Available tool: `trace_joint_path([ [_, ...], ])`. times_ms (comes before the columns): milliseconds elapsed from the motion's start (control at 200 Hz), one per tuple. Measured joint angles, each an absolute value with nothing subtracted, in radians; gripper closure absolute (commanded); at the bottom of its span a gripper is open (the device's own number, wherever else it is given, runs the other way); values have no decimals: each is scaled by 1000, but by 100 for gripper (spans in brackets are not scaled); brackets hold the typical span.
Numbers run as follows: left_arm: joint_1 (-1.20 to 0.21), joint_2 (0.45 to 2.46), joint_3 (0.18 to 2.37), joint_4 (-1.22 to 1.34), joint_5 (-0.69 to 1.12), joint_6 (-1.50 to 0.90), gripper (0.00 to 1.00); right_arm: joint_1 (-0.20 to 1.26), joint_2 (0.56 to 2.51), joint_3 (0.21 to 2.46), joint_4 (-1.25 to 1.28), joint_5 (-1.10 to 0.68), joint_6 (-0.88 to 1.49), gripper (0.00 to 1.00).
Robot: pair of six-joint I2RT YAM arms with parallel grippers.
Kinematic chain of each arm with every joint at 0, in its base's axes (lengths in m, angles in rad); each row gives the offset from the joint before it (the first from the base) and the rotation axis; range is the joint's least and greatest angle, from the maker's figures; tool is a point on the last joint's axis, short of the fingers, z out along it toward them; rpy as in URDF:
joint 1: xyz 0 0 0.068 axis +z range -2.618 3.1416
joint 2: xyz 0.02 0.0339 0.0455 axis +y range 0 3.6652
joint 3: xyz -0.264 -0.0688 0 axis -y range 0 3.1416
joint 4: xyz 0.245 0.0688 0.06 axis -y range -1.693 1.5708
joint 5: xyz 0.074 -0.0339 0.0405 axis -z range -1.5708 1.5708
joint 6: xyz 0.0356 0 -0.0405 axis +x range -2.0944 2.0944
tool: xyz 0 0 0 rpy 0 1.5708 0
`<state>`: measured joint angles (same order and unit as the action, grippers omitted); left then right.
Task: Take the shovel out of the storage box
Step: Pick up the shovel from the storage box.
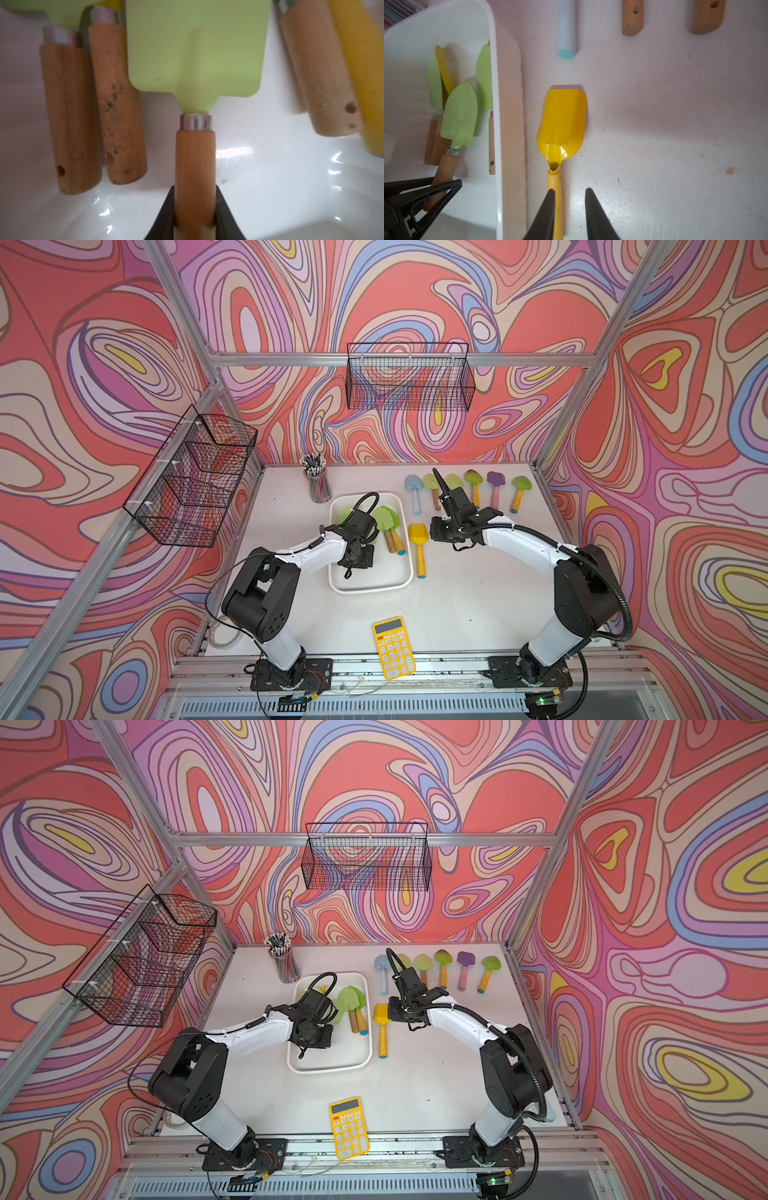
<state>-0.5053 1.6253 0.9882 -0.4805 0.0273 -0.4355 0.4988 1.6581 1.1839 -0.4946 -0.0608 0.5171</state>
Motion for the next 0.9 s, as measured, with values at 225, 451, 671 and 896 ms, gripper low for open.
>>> trace_joint_path([
  [225,-504,1457,988,-421,167,-466,100,499,1625,1117,-372,-231,521,68],
  [451,-475,1409,941,-193,441,-583,100,500,1605,1025,-146,-499,589,58],
  [671,-428,1411,842,30,640,-743,100,500,1545,1004,14,-645,639,53],
  [896,-427,1428,830,231,785,-873,100,500,1556,1008,106,-716,676,52],
])
